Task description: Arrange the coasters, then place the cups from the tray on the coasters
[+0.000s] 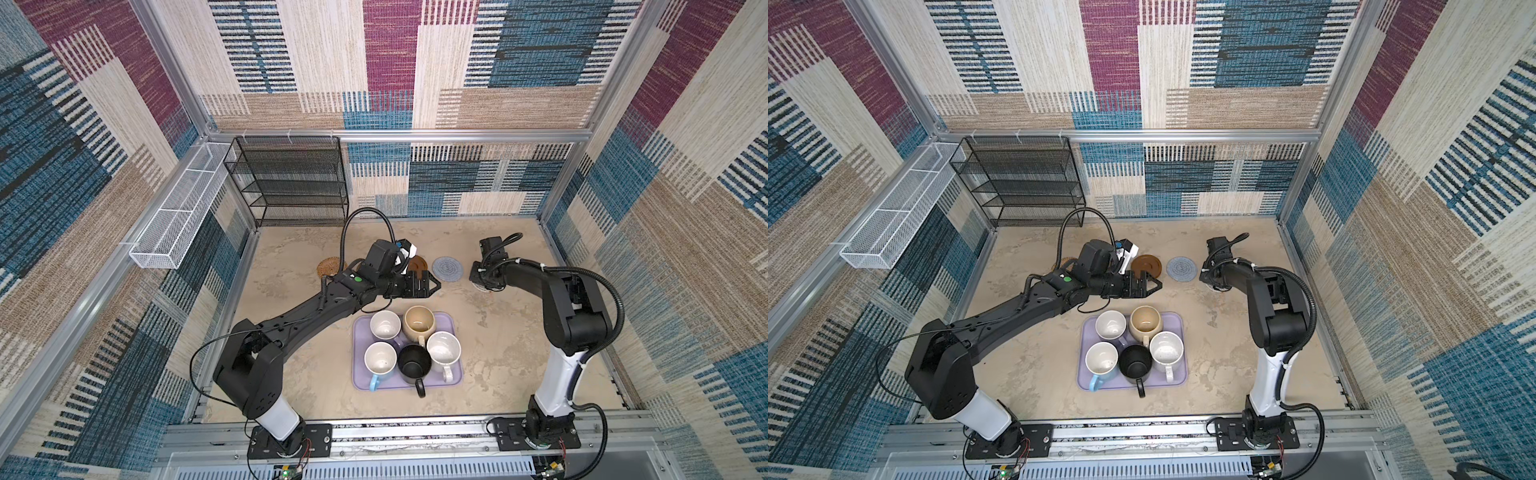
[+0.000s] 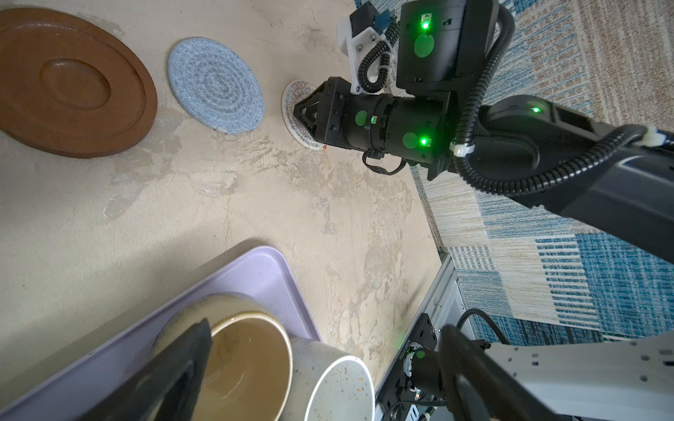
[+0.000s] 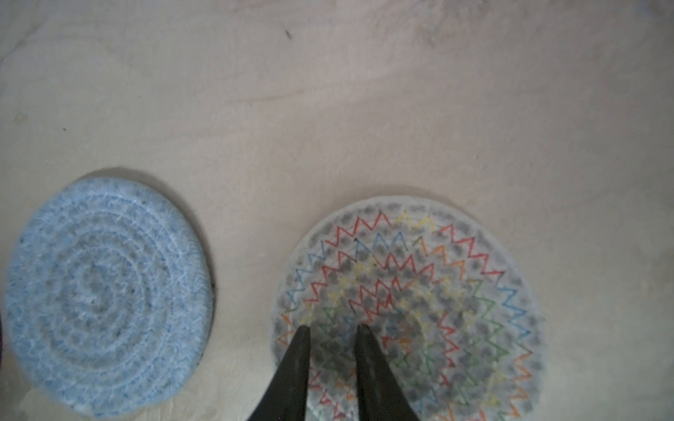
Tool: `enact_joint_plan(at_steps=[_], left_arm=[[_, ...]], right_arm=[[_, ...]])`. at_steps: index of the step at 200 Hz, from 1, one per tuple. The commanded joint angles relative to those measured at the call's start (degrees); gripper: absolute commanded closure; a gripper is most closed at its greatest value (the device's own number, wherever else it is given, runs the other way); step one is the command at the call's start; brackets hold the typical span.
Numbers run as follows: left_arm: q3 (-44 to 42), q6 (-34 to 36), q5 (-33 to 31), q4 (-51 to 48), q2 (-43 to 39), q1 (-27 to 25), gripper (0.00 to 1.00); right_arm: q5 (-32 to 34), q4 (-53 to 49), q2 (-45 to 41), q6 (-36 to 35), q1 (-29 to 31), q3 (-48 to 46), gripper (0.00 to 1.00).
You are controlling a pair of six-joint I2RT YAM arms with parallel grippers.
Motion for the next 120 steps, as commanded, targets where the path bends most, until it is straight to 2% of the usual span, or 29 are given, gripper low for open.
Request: enact_joint_plan(at_steps=[1, 120], left_arm=[[0.03, -1.15, 0.48, 2.97, 0.23, 0.09, 0.00], [-1.65, -2.04, 0.49, 4.48, -0.02, 0.42, 0.00]], right_arm=[[-1.05, -6.10, 2.28, -1.14, -0.12, 1.65, 0.74], [-0.62, -7.90, 7.03, -2.56, -0.39, 9.09, 0.73]])
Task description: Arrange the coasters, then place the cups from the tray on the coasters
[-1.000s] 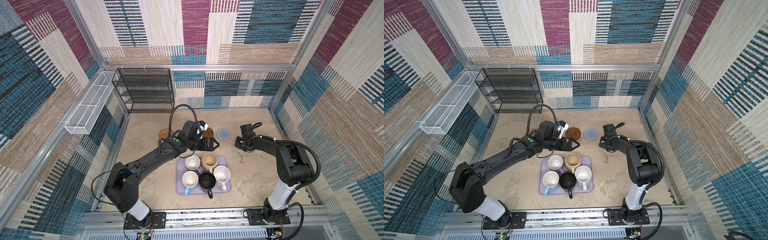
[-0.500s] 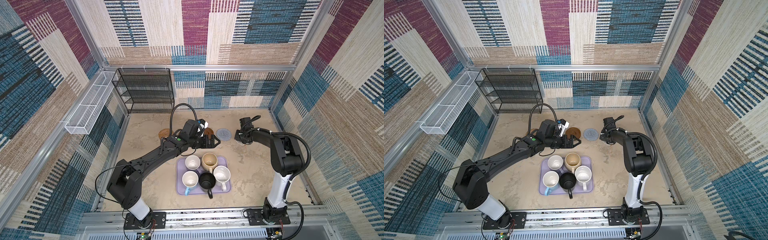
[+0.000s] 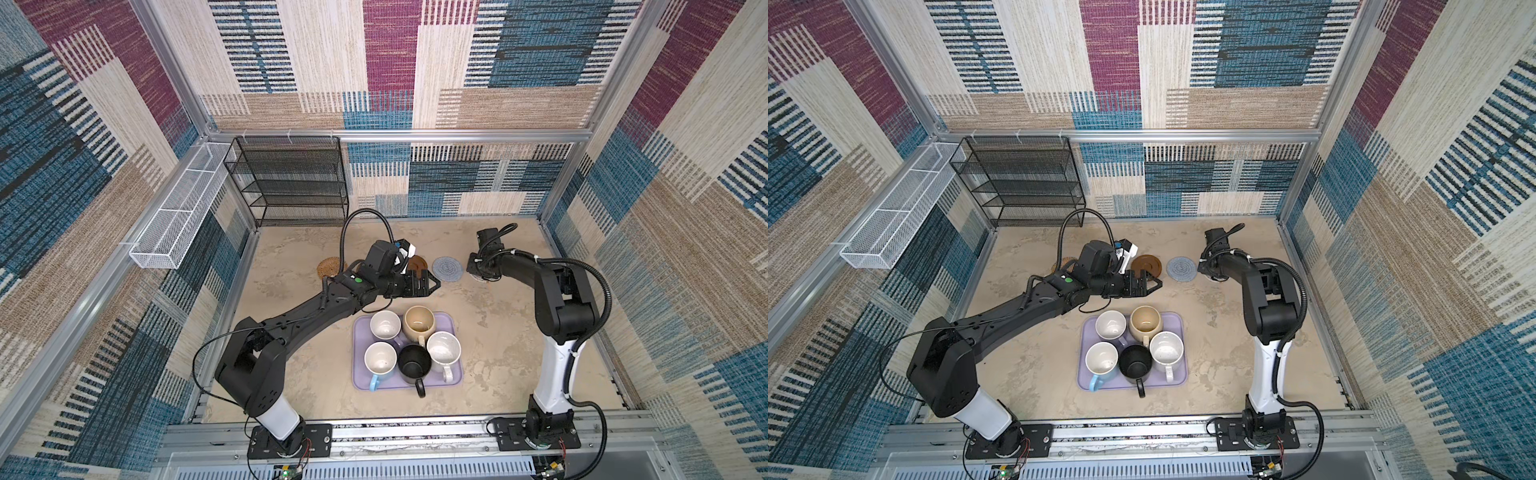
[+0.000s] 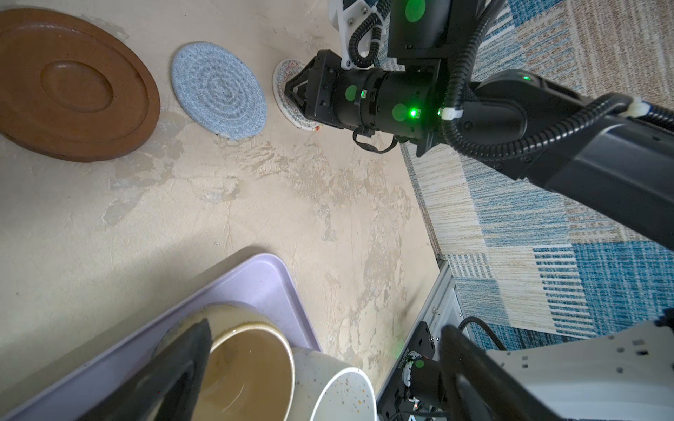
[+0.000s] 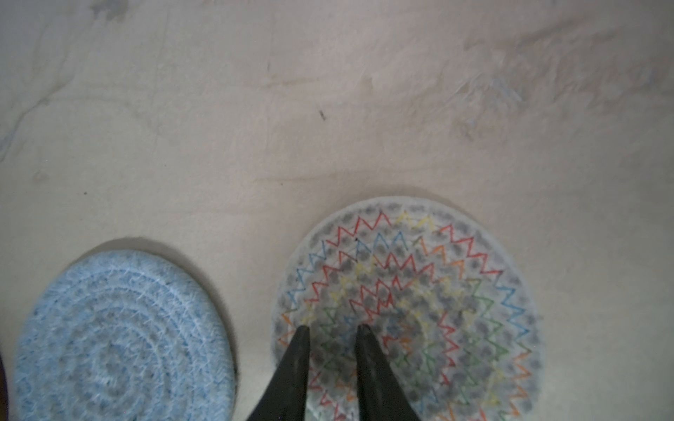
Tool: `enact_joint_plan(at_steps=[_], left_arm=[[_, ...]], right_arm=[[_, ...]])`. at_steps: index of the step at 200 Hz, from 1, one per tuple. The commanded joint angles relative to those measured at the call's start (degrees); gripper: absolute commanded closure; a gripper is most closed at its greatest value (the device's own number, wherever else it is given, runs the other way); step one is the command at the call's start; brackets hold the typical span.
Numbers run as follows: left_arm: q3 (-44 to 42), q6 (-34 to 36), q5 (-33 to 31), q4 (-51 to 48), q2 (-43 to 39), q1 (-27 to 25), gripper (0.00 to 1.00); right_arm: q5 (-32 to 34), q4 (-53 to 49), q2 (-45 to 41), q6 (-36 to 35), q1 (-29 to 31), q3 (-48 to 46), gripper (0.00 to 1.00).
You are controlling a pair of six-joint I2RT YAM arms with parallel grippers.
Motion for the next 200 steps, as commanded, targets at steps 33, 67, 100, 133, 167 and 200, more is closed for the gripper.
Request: enact_joint_plan(at_steps=[33, 67, 100, 133, 167, 200], left_arm=[[-0.01, -0.58, 0.52, 1.92, -0.40, 0.16, 0.00], [-0.31, -0.49, 0.13, 1.50, -1.49, 0.29, 0.00], [-1.76, 0.11, -0.78, 0.88, -3.85, 0.51, 0.00], [-3.92, 1.45, -2.63, -0.60, -7.68, 1.17, 0.00], [-6.86, 2.15, -5.79, -4.20, -12.90, 1.65, 0.00], [-9.10, 2.17, -8.61, -10.90, -17.83, 1.65, 0.00]], right_arm=[[-1.15, -6.51, -0.64, -0.53, -0.04, 1.50, 0.68], [-1.14, -8.32, -2.43, -0.65, -0.04, 3.83, 0.51], [-1.20, -7.50, -7.90, -0.75, 0.05, 2.04, 0.05], [-3.50, -4.67, -16.99, -1.54, 0.22, -2.68, 0.00], [-5.88, -3.36, -26.06, -4.77, 0.31, -7.41, 0.00], [-15.23, 4.60, -37.25, -5.72, 0.31, -16.92, 0.00]])
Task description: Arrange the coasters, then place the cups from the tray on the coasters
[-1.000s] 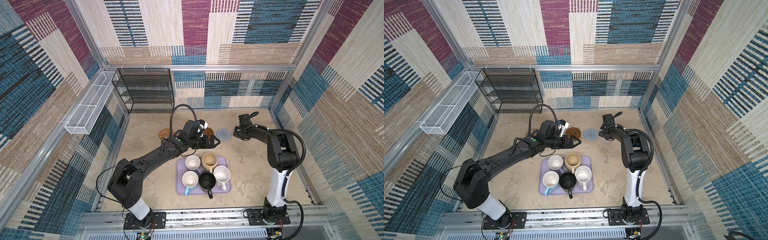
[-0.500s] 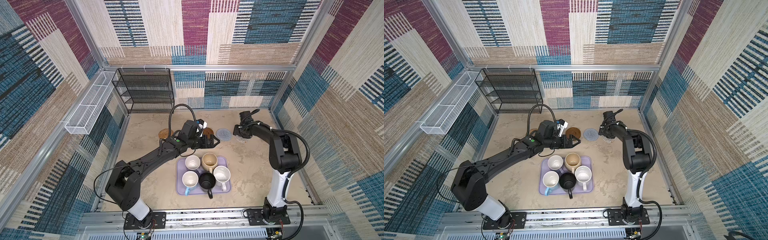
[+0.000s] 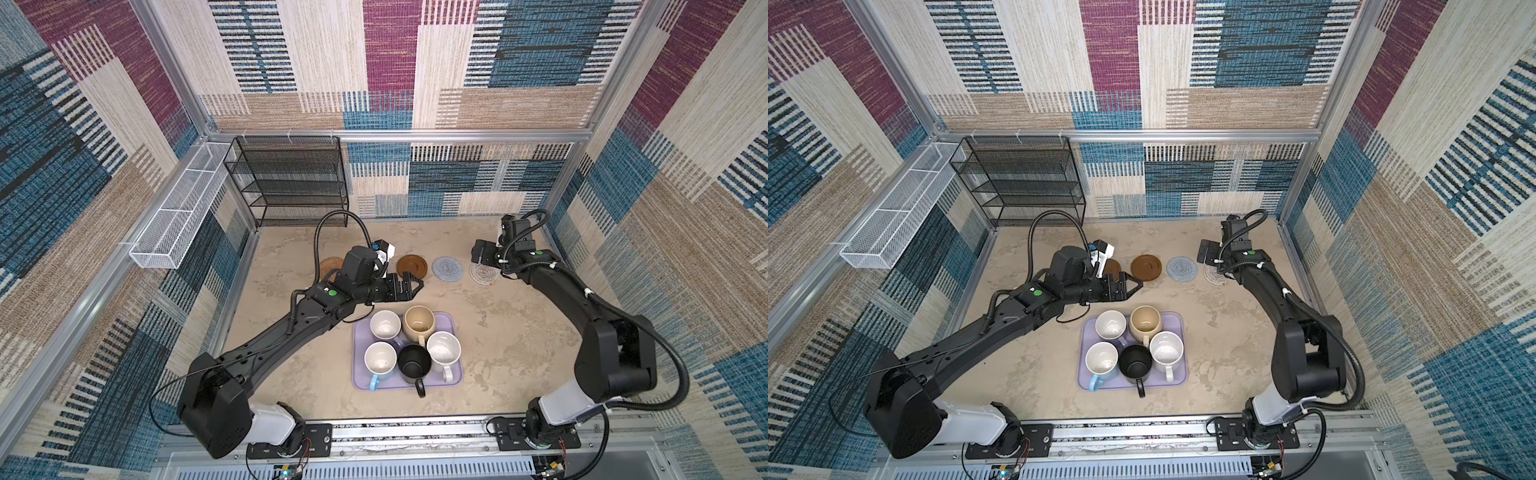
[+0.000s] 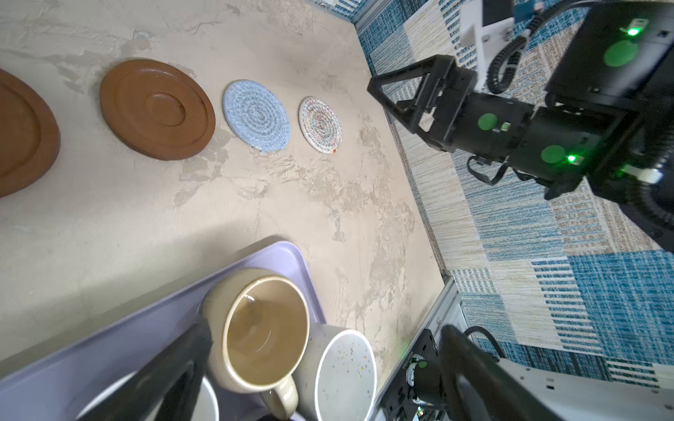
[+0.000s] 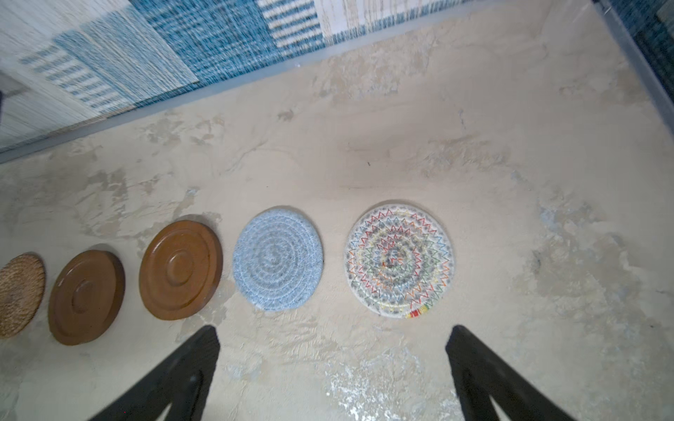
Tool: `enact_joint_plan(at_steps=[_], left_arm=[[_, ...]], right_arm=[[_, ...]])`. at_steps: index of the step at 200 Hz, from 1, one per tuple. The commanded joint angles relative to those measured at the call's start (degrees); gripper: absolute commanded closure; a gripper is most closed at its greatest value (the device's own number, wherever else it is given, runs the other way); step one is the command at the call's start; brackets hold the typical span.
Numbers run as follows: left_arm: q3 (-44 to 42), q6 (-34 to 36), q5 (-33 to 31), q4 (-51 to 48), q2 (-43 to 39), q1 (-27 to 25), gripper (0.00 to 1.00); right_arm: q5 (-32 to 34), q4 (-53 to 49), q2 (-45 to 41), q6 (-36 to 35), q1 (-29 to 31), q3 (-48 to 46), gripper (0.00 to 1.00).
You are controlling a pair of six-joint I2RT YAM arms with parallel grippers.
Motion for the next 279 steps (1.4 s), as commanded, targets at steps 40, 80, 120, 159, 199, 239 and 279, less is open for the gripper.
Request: enact_joint_plan(at_steps=[40, 80, 120, 159, 199, 239, 279], left_arm=[[-3.37, -1.39, -2.74, -11.83, -7.72, -0.12, 0.05], [-0.73, -2.22, -7.67, -23.41, -9.86, -1.05, 0.16], [1.02, -2.30, -10.82, -31.94, -7.49, -3.10, 0.24], [1.49, -7.08, -14.40, -33.94, -5.43, -7.40, 0.37], [6.52, -8.97, -18.91, -40.64, 1.17, -9.61, 0.46], [9.55, -9.41, -17.81, -43.98, 6.78, -9.77, 0.48], [10.67, -8.90, -19.83, -46.44, 9.84, -9.95, 0.32]], right_arm=[[-39.23, 14.70, -12.97, 0.43, 0.54, -13.00, 0.00], [-29.78, 8.38, -13.63, -5.61, 12.37, -11.95, 0.00], [-25.87, 11.33, -15.16, -5.36, 16.90, -14.63, 0.00], [-19.76, 12.28, -16.70, -5.18, 16.95, -17.21, 0.00], [-23.07, 11.84, -16.76, -5.66, 17.01, -17.67, 0.00], [-26.34, 13.07, -16.57, -6.12, 18.30, -18.29, 0.00], [-25.01, 12.88, -15.82, -6.47, 18.42, -18.33, 0.00]])
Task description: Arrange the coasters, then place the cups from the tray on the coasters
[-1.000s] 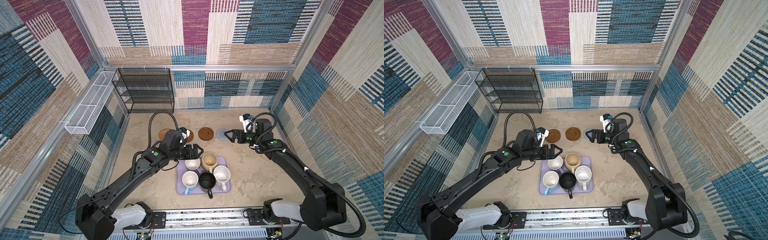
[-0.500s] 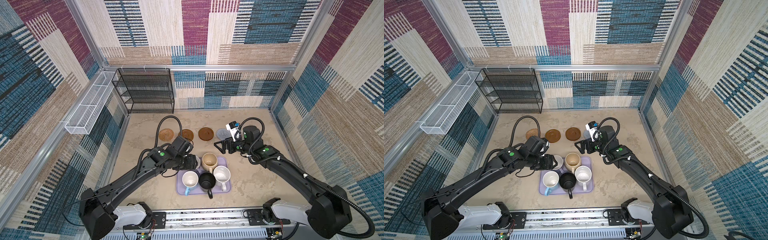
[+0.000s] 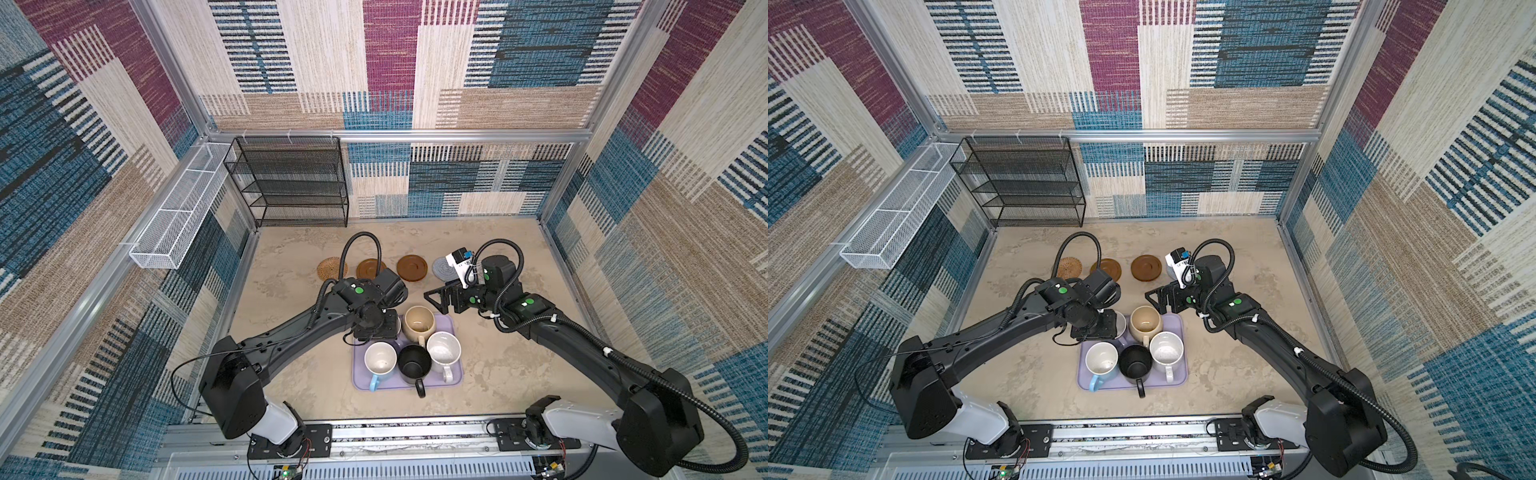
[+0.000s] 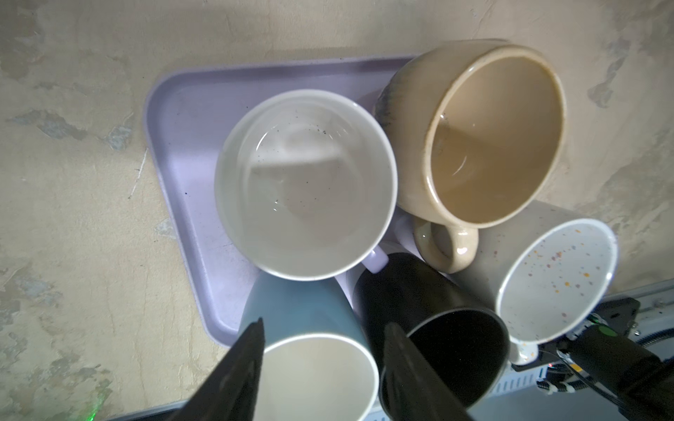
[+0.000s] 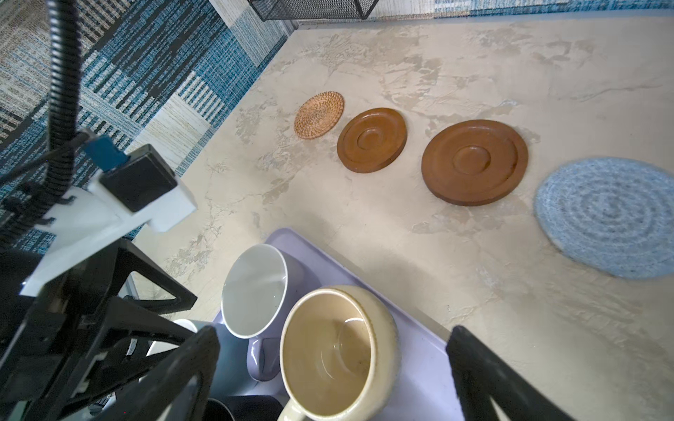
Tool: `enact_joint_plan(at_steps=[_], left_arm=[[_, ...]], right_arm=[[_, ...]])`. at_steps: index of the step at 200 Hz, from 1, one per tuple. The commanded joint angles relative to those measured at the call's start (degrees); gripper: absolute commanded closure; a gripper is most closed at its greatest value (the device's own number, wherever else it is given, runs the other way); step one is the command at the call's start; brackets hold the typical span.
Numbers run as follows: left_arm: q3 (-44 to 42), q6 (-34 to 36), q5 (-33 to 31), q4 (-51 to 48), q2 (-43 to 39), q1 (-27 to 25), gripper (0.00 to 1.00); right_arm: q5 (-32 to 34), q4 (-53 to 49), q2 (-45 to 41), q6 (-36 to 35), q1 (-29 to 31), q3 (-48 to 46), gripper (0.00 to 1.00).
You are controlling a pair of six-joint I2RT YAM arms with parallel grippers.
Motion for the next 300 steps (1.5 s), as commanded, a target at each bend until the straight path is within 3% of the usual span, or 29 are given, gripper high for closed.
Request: enact_joint_plan(at_steps=[1, 46, 132, 183, 300], left_arm=[[0.06, -1.13, -2.21, -3.27, 0.27, -0.12, 0.32], [0.53, 0.21, -1.25, -3.32, 2.31, -0.25, 0.21], [0.66, 1.99, -0.12, -2.14, 7.12, -0.17, 0.22], [0.66, 2.50, -0.20, -1.46, 8.92, -0.24, 0.34], [2.07, 3.82, -1.12, -1.04, 12.22, -0.24, 0.62]], right_arm=[[0.01, 1.85, 0.23, -0.49, 0.10, -0.12, 0.00], [0.39, 1.69, 0.23, -0.46, 0.12, -0.17, 0.00], [0.01, 1.82, 0.36, -0.50, 0.19, -0.35, 0.00], [-7.00, 2.08, 1.03, -1.25, 0.71, -0.22, 0.00], [-2.65, 1.60, 0.93, -1.34, 0.90, -0.16, 0.00]])
